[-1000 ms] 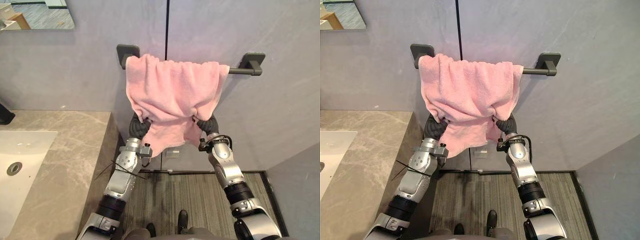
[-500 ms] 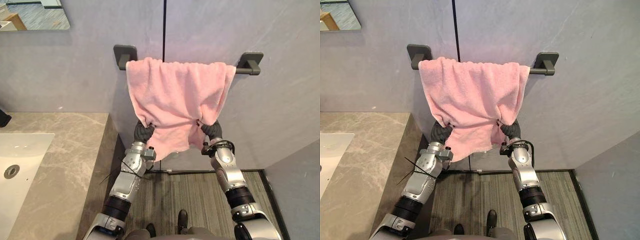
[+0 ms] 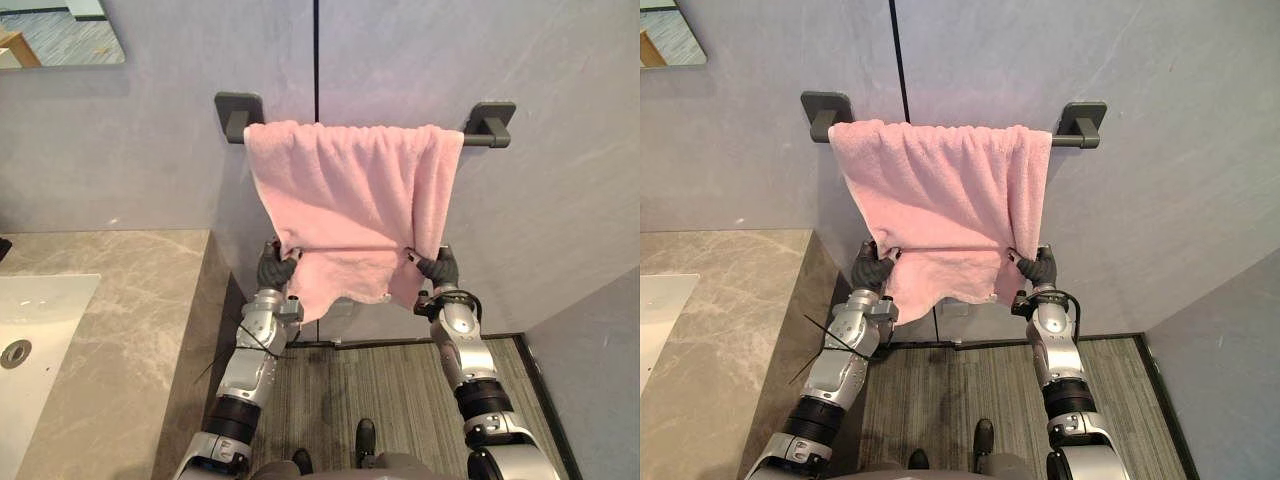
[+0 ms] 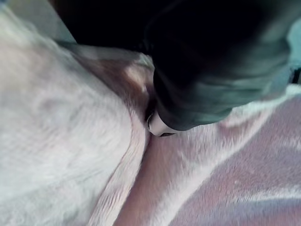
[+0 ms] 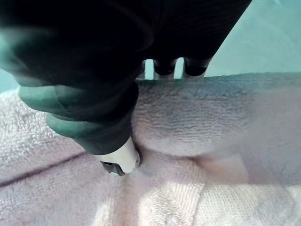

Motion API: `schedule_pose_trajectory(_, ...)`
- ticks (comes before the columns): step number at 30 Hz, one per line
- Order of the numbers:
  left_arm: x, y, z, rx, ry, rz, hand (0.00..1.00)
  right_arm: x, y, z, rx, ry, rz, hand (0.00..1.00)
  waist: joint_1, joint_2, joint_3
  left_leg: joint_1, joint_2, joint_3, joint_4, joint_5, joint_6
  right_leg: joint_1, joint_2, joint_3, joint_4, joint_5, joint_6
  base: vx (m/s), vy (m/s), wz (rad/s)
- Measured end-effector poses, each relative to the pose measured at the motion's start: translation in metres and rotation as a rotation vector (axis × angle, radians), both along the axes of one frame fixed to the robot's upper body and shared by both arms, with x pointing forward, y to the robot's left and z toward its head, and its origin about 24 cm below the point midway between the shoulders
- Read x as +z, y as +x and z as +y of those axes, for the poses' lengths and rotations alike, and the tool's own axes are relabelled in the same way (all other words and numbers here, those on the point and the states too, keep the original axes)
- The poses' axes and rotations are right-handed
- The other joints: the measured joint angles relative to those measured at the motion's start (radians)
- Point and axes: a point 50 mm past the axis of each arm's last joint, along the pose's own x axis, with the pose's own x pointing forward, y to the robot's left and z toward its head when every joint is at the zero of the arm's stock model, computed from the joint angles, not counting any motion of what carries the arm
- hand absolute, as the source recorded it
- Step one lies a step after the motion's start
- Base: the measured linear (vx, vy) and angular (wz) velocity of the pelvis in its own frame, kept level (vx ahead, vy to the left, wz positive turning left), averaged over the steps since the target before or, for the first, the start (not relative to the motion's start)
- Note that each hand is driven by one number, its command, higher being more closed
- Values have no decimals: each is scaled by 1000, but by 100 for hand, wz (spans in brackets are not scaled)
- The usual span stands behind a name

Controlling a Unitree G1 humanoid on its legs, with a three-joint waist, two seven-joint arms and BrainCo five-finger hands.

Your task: Organize washtable

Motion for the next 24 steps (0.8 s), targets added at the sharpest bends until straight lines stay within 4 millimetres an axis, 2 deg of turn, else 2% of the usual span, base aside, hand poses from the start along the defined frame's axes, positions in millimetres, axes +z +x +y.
schedule_pose_trajectory(4, -5, -2, 13, 44, 8, 24, 0, -4, -3, -12, -46, -8, 17, 0, 0, 0, 0, 6, -1, 0, -7, 1, -1, 2, 0, -2, 0, -1, 1, 7, 18, 0)
schedule_pose_trajectory(11, -21, -10, 28, 94, 3, 86, 0, -26, -21, -23, -86, -5, 103, 0, -4, 2, 1, 28, -7, -2, -26, 7, 5, 16, -4, -6, -1, -4, 5, 4, 25, 0)
schedule_pose_trajectory(18, -35, -26, 49, 180, -30, 138, 0, -39, -33, -27, -70, 55, 136, 0, -24, 6, 2, 33, -8, -2, -37, 8, 5, 16, -5, -4, -1, -7, 10, 0, 0, 0)
schedule_pose_trajectory(22, -22, -29, 55, 210, -44, 76, 0, -34, -44, -41, -131, 62, 101, 0, -19, 11, 1, 28, -6, -3, -31, 8, 5, 15, -4, -2, 0, -7, 9, 1, 3, 1)
schedule_pose_trajectory(24, -4, -38, 67, 295, -94, -11, 0, -14, -51, -52, -218, 82, -2, 0, -15, 18, -1, 28, -5, -2, -29, 8, 5, 16, -3, -3, 0, -8, 9, 0, 0, 0)
